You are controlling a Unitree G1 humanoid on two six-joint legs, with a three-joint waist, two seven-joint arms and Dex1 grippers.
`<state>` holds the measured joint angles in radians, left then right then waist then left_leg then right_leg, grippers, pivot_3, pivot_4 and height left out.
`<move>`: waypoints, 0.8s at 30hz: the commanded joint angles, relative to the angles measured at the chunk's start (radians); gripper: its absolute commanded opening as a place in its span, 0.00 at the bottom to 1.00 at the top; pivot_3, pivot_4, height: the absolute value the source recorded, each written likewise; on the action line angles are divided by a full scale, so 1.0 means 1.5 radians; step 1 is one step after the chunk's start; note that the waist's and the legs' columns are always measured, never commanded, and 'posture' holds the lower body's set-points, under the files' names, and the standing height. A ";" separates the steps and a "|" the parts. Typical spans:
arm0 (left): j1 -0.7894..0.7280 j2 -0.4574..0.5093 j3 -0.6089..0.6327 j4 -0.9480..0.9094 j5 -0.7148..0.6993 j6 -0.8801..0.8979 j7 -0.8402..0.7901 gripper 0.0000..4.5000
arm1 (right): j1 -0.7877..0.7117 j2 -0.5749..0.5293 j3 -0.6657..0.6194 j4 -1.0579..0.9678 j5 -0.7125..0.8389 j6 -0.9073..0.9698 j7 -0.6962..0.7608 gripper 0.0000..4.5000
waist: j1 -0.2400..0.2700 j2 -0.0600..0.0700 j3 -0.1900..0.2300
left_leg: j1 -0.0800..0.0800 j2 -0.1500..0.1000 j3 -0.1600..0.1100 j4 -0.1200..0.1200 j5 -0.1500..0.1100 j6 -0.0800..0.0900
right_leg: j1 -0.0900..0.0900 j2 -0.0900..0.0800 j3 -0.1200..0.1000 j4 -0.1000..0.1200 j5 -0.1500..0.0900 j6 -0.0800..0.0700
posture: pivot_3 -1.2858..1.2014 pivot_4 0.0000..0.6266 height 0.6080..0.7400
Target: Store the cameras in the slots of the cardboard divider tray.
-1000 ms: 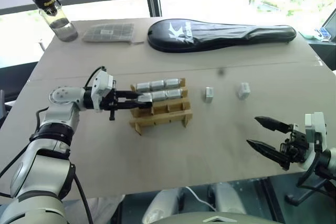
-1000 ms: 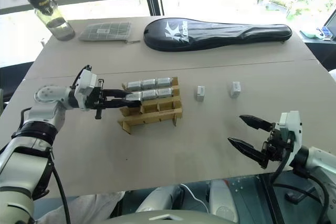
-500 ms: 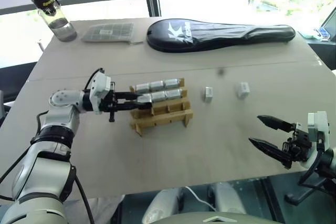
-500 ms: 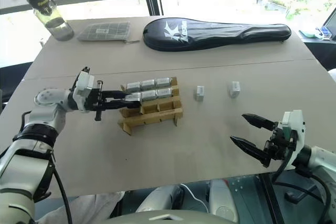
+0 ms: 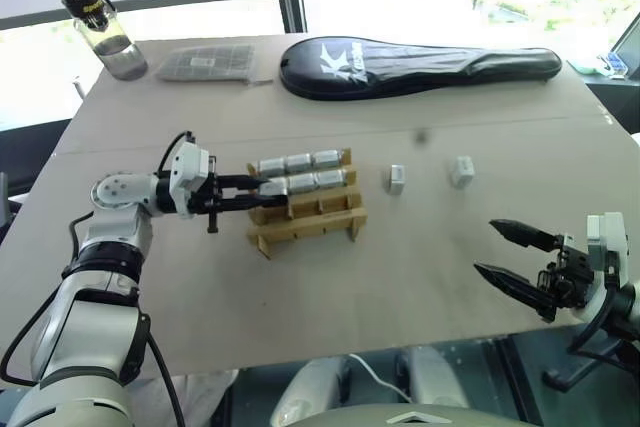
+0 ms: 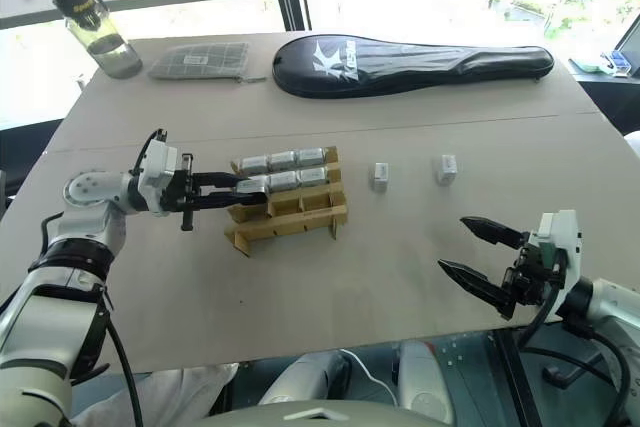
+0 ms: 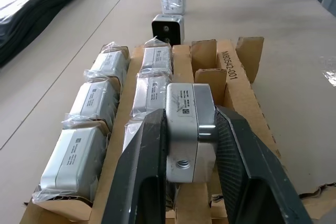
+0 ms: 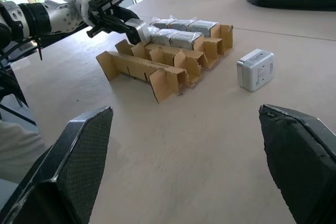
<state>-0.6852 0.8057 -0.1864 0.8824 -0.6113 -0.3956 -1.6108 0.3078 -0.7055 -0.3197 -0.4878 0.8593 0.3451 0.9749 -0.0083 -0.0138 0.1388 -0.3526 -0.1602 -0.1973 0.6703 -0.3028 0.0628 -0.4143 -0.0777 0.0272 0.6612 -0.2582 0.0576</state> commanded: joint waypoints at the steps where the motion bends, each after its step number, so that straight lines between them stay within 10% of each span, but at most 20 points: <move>1: -0.003 0.008 0.017 -0.011 -0.010 0.012 -0.002 0.16 | -0.003 0.002 -0.020 -0.004 0.002 -0.004 0.009 0.98 | 0.000 0.000 0.000 | 0.000 0.000 0.000 0.000 0.000 0.000 | 0.000 0.000 0.000 0.000 0.000 0.000 | 0.52 0.24 1.00; 24: 0.070 0.074 -0.046 -0.129 -0.086 0.090 -0.002 0.16 | -0.002 0.003 -0.027 0.002 0.000 -0.002 0.021 0.98 | -0.002 0.000 0.000 | 0.000 0.000 0.000 0.000 0.000 0.000 | 0.000 0.000 0.000 -0.001 0.000 0.000 | 0.52 0.24 1.00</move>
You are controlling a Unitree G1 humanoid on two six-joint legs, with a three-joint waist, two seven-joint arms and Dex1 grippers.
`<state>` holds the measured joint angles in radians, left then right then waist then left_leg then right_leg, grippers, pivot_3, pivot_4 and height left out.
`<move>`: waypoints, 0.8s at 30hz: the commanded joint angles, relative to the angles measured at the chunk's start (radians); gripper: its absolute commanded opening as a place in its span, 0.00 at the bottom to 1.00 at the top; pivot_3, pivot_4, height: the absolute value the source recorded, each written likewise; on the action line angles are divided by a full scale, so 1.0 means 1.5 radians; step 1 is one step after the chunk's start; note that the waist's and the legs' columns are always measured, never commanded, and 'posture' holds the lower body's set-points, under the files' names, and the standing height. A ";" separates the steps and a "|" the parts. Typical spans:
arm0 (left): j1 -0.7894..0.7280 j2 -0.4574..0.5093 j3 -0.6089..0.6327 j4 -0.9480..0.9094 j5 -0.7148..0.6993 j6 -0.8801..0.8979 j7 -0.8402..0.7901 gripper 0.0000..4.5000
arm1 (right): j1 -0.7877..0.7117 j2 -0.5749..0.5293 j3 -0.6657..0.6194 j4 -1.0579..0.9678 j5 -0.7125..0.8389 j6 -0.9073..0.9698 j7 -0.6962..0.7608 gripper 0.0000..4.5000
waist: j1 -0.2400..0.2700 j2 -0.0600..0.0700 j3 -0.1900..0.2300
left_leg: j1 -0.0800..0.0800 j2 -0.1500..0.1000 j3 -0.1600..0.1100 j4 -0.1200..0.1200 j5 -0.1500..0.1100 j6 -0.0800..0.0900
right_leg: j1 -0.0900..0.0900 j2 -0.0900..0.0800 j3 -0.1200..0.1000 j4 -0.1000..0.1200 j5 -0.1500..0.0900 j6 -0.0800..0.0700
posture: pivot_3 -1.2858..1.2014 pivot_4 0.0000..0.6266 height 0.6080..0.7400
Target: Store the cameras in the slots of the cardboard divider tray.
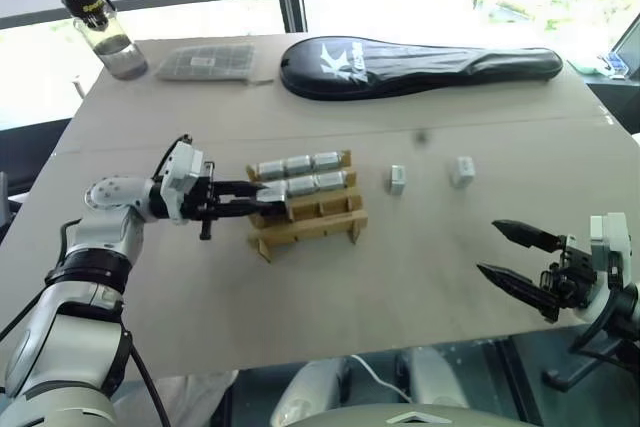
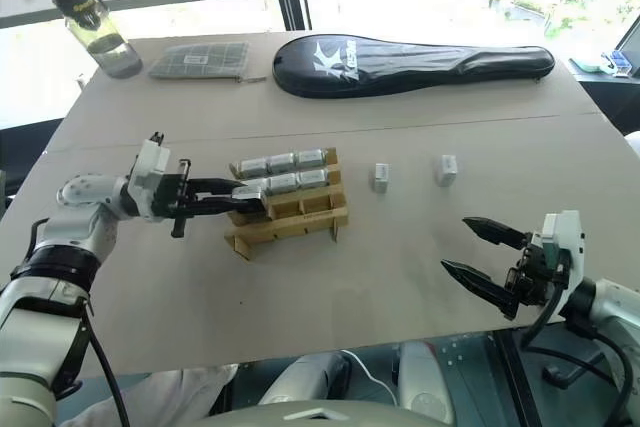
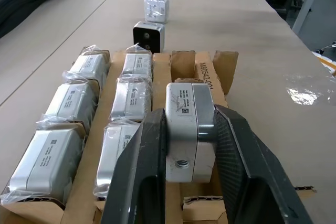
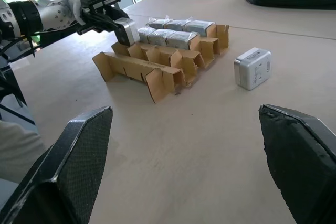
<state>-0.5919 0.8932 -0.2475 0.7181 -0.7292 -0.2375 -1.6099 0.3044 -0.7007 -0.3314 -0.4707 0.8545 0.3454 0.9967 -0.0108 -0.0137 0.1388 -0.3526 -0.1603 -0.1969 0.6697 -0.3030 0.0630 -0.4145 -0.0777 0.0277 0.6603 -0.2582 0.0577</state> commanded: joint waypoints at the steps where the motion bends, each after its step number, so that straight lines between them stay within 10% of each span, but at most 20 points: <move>1: 0.010 0.017 -0.008 -0.019 -0.005 -0.020 -0.003 0.16 | 0.002 0.000 -0.020 -0.011 0.004 -0.002 0.007 0.98 | 0.000 0.000 0.000 | 0.000 0.000 0.000 0.000 0.000 0.000 | 0.000 0.000 0.000 0.000 0.000 0.000 | 0.52 0.24 1.00; 24: 0.018 0.019 -0.020 0.007 0.026 -0.066 -0.003 0.16 | 0.005 -0.032 -0.009 -0.016 -0.013 -0.025 0.117 0.98 | 0.000 0.000 0.000 | 0.000 0.000 0.000 0.000 0.000 0.000 | 0.000 0.000 0.000 0.000 0.000 0.000 | 0.52 0.24 1.00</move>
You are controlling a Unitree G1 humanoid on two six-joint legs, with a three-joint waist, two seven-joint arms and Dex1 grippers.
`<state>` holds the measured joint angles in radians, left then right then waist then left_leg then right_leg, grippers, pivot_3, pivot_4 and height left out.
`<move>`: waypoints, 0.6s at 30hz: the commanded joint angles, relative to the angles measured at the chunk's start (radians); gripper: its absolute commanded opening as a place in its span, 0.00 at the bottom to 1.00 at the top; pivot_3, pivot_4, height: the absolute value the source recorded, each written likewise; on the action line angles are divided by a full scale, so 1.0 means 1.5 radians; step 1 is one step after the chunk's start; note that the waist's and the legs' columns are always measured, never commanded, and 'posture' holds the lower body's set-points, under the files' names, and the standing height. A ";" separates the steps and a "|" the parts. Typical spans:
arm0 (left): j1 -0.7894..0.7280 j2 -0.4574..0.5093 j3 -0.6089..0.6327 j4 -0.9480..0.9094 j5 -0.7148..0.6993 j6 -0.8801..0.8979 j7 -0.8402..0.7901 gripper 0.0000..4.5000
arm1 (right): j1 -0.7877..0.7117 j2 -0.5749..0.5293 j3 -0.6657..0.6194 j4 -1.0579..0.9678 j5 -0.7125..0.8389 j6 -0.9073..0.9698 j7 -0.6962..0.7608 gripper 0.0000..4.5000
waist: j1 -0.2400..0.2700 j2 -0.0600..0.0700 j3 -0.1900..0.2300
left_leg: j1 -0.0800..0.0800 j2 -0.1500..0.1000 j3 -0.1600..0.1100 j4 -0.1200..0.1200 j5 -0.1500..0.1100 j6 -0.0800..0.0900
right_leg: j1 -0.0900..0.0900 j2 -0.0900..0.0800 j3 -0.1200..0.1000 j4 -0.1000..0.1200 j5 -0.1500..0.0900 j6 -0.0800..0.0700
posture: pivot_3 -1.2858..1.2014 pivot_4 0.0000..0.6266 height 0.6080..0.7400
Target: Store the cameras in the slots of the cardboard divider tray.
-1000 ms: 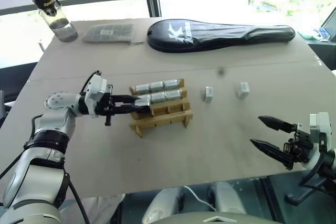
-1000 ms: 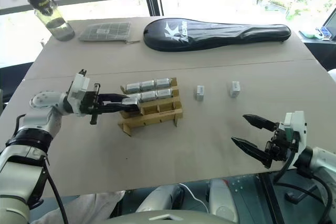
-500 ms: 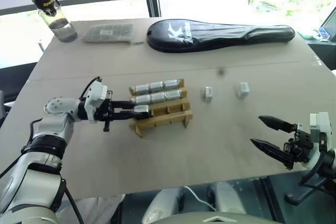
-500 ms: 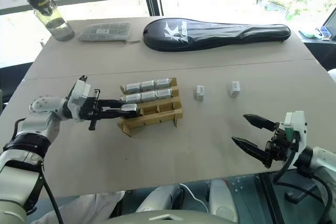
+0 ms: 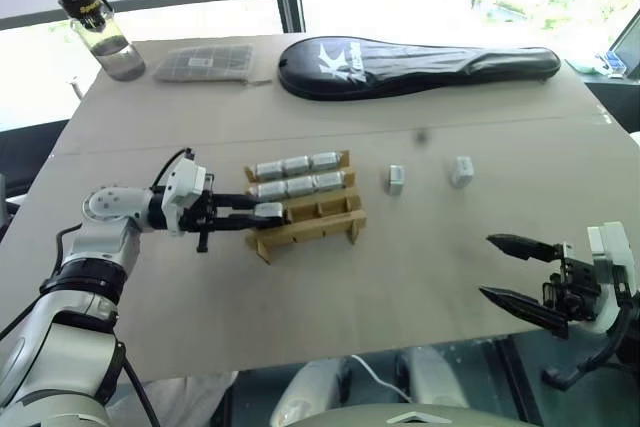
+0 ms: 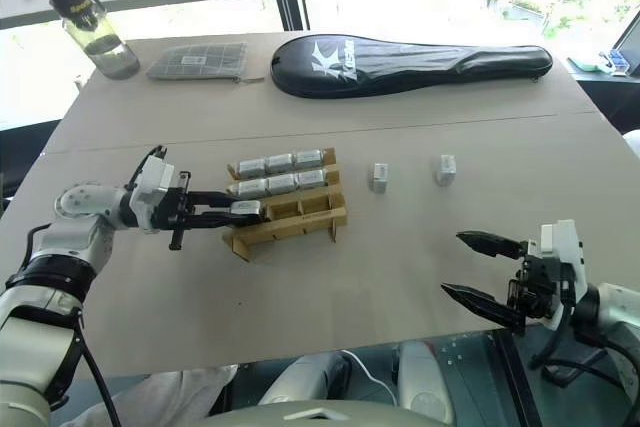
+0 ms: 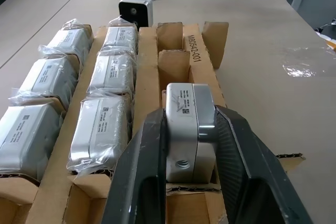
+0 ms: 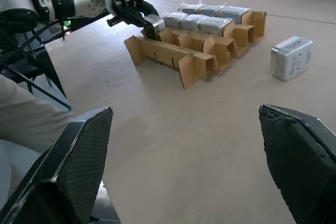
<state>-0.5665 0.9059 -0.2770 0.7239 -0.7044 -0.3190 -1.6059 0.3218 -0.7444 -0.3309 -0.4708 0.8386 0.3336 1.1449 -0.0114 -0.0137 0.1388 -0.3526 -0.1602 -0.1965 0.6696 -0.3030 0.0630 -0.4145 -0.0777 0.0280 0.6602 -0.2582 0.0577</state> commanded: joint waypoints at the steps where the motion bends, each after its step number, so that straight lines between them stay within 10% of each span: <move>1: 0.000 0.009 0.002 0.005 0.010 -0.015 -0.006 0.16 | -0.008 -0.002 -0.010 -0.015 -0.003 -0.017 0.019 0.98 | 0.000 0.000 0.000 | 0.000 0.000 0.000 0.000 0.000 0.000 | 0.000 0.000 0.000 0.000 0.000 0.000 | 0.52 0.24 1.00; 12: -0.013 -0.008 0.028 0.023 0.020 0.017 -0.006 0.16 | -0.022 0.004 -0.008 -0.009 -0.008 -0.016 0.020 0.98 | 0.000 0.000 0.000 | 0.000 0.000 0.000 0.000 0.000 0.000 | 0.000 0.000 0.000 0.000 0.000 0.000 | 0.52 0.24 1.00; 18: -0.019 -0.020 0.052 0.014 0.017 0.028 -0.006 0.68 | -0.031 0.008 -0.001 -0.010 -0.012 -0.015 0.012 1.00 | 0.001 0.000 0.000 | 0.000 0.000 0.000 0.000 0.000 0.000 | 0.000 0.000 0.000 0.000 0.000 0.000 | 0.52 0.24 1.00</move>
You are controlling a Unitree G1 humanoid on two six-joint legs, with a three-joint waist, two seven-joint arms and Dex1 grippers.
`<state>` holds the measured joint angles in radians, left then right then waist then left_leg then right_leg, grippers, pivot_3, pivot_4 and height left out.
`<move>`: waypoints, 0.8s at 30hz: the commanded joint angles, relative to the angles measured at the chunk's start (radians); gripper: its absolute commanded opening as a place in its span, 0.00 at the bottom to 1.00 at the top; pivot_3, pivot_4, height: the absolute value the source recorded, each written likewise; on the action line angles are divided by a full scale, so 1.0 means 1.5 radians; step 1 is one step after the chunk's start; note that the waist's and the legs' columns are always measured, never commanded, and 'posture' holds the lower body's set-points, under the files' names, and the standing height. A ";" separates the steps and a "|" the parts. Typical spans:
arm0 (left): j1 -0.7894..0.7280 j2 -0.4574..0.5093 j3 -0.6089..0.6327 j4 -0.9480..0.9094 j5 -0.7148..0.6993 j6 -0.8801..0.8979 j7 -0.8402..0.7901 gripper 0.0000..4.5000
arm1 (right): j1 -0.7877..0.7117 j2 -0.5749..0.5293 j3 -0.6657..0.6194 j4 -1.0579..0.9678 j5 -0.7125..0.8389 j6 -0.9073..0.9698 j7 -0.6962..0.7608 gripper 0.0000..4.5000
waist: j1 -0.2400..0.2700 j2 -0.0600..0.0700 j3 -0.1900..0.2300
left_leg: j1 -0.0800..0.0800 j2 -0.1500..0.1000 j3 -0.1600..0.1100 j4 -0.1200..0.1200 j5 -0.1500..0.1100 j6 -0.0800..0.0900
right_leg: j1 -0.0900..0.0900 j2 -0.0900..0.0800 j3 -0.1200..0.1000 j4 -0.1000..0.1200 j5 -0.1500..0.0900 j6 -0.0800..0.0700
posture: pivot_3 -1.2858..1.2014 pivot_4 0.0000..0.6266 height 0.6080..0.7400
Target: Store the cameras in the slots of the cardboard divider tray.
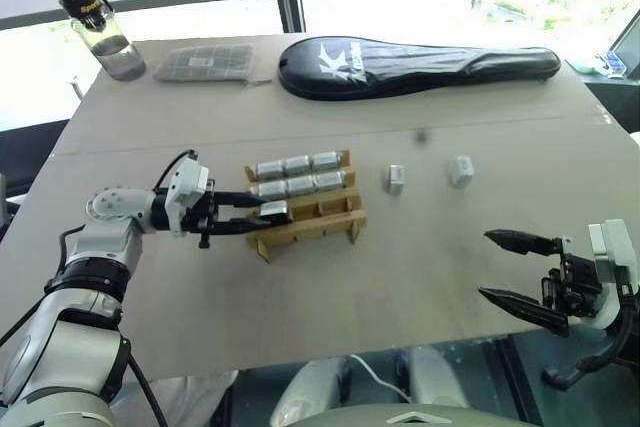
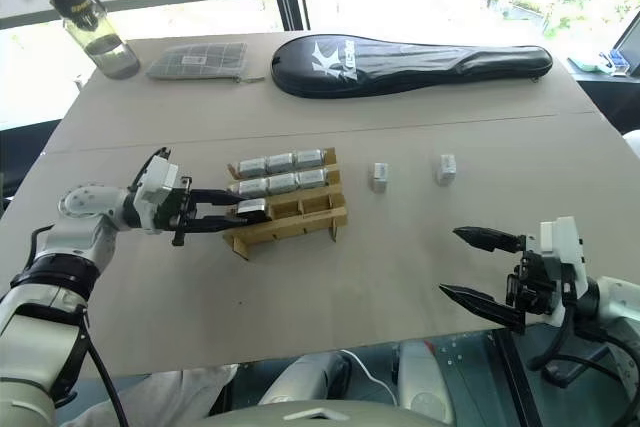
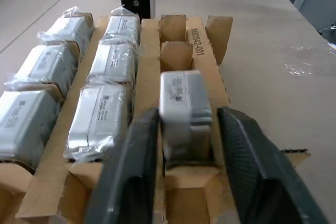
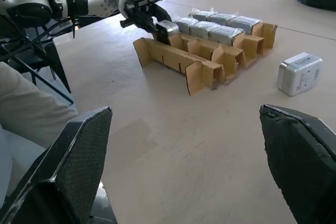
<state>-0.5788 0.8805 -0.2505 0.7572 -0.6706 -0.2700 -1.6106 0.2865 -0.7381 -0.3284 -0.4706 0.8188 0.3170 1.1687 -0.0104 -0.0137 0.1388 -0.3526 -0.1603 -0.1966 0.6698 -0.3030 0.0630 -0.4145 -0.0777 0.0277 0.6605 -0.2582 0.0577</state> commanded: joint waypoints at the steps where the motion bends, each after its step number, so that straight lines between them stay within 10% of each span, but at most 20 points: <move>1: -0.010 -0.003 0.040 -0.012 -0.008 0.004 -0.003 0.77 | -0.011 0.006 0.000 -0.010 -0.005 -0.005 -0.011 1.00 | 0.001 0.000 0.000 | 0.000 0.000 0.000 0.000 0.000 0.000 | 0.000 0.000 0.000 0.000 0.000 0.000 | 0.52 0.24 1.00; 4: -0.004 0.006 0.053 -0.035 -0.025 0.034 -0.003 0.98 | -0.022 0.009 0.014 0.000 -0.058 -0.014 -0.049 1.00 | 0.001 0.000 0.000 | 0.000 0.000 0.000 0.000 0.000 0.000 | 0.000 0.000 0.000 0.000 0.000 0.000 | 0.52 0.24 1.00; 24: 0.180 0.061 0.298 -0.412 -0.025 0.243 0.090 0.98 | -0.307 0.212 0.146 0.170 -0.328 0.099 -0.510 1.00 | 0.001 0.001 0.000 | 0.000 0.000 0.001 -0.001 0.000 0.000 | -0.002 0.001 0.001 0.000 0.000 0.000 | 0.52 0.24 1.00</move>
<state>-0.3141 0.9523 0.1464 0.2138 -0.6895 0.0630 -1.5062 -0.1515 -0.4323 -0.1147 -0.2121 0.3510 0.4505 0.4540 -0.0089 -0.0126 0.1393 -0.3525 -0.1600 -0.1954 0.6684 -0.3030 0.0626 -0.4172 -0.0769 0.0287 0.6611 -0.2582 0.0575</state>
